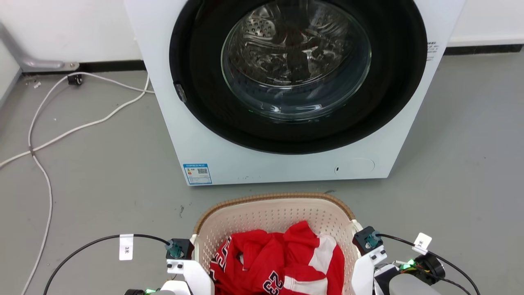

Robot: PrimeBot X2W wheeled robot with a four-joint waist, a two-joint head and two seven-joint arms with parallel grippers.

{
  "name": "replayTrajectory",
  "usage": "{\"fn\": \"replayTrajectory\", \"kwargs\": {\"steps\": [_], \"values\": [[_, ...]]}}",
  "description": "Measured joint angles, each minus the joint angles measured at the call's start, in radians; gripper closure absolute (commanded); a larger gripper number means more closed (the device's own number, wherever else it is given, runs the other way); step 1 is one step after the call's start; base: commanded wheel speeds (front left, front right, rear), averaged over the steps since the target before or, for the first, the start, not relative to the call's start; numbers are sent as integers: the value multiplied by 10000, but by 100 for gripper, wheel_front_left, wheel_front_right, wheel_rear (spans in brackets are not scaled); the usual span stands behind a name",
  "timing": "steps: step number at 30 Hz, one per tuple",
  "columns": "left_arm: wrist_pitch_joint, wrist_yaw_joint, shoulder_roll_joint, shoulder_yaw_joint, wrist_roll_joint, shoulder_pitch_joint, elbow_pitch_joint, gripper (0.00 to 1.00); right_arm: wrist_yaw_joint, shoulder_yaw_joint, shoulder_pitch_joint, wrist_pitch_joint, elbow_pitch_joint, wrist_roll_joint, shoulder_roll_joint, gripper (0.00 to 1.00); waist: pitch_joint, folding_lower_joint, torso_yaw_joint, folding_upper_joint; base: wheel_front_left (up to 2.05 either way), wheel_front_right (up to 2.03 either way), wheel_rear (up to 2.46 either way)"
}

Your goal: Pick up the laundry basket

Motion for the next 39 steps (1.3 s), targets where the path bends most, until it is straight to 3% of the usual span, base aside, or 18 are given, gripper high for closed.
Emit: {"fn": "replayTrajectory", "kwargs": {"steps": [12,39], "values": [[472,0,23,-295,-387,196,13,100,-2,989,146,485,35,1066,-46,100,-497,1,-30,0,0,0,0],[466,0,96,-828,-957,314,13,100,-4,2516,142,566,35,2669,-240,100,-702,3,-61,0,0,0,0]]}}
